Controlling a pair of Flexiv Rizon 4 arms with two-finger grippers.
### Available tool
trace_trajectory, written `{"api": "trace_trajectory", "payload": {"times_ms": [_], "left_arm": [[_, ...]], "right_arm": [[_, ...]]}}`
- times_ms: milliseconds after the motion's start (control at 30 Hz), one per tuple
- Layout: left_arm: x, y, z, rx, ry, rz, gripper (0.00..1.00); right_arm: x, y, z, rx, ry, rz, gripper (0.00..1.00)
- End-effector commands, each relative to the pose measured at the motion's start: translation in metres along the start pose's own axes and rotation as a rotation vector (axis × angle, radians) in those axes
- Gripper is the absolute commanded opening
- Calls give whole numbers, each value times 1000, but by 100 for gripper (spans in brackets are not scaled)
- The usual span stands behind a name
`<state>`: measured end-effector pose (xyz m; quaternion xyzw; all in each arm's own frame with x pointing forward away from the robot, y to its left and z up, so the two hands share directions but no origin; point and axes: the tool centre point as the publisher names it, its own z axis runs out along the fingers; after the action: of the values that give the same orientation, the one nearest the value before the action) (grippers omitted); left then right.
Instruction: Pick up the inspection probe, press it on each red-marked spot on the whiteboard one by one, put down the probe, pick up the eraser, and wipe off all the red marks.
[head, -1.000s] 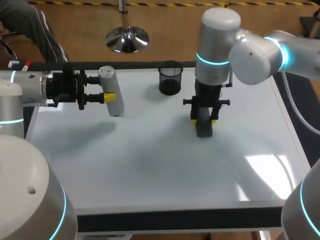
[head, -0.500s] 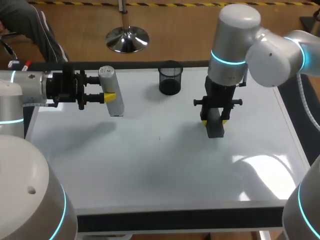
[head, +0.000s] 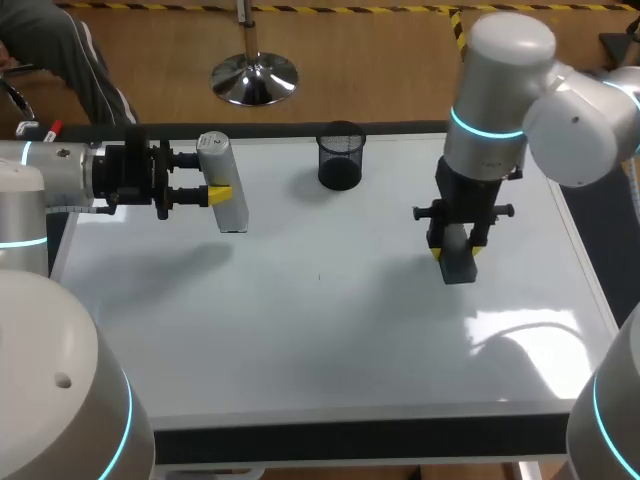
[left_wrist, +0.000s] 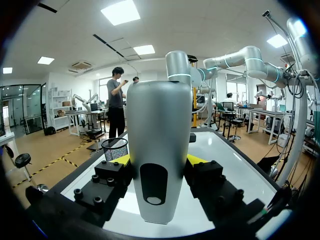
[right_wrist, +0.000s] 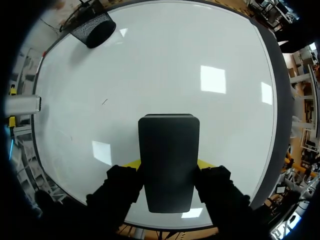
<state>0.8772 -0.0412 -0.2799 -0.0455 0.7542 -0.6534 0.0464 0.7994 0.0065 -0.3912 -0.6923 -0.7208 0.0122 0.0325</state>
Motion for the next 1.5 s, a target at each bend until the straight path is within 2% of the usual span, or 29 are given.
{"api": "trace_trajectory", "payload": {"times_ms": [33,500,1133,1233,1267,1300,1500], "left_arm": [[-1,0,0,2,2,0,0],[-1,0,0,2,2,0,0],[-1,0,0,2,2,0,0],[-1,0,0,2,2,0,0],[-1,0,0,2,2,0,0],[-1,0,0,2,2,0,0],[-1,0,0,2,2,0,0]], "right_arm": [[-16,-7,-3,-14,15,4,0],[-45,-12,19,10,10,14,0],[-56,-14,31,-5,35,17,0],[-57,-14,31,-5,33,18,41],[-57,-14,31,-5,33,20,65],[-57,-14,29,-6,32,21,100],[-56,-15,18,-18,24,25,100]]}}
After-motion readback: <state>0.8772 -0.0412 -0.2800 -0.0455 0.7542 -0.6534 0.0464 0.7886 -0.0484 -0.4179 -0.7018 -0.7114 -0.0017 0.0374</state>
